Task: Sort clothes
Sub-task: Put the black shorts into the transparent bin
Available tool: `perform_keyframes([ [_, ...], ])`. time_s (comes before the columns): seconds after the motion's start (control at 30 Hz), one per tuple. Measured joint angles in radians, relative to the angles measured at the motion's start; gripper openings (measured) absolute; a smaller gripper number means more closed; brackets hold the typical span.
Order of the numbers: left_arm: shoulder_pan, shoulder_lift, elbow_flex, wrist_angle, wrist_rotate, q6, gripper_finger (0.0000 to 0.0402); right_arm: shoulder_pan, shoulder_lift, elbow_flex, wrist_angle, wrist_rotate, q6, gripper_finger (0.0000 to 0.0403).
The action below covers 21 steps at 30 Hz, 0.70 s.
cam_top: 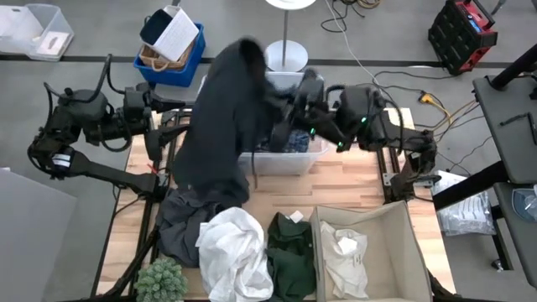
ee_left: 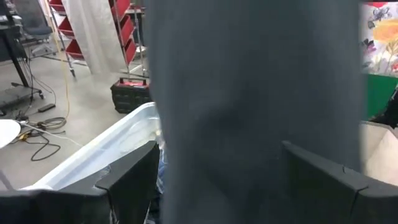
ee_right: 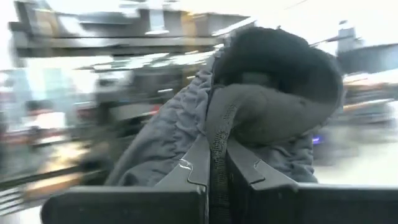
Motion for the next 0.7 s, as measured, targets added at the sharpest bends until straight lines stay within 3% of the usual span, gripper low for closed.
perform_keyframes([
  [0.23, 0.0, -0.002, 0.051, -0.012, -0.003, 0.0, 0.0304, -0.06, -0.025, 0.017, 0.089, 0.363, -0.324, 0.0013],
  [0.37, 0.0, -0.007, 0.066, -0.013, -0.004, 0.017, 0.0304, -0.12, -0.024, 0.017, 0.068, 0.513, -0.443, 0.0013],
  [0.47, 0.0, -0.01, 0.065, -0.014, -0.005, 0.019, 0.0304, -0.168, -0.013, 0.017, -0.081, 0.517, -0.352, 0.0013],
  [0.7, 0.0, 0.003, 0.063, -0.022, -0.005, 0.019, 0.0304, -0.253, 0.091, 0.015, -0.534, 0.302, 0.101, 0.0013],
])
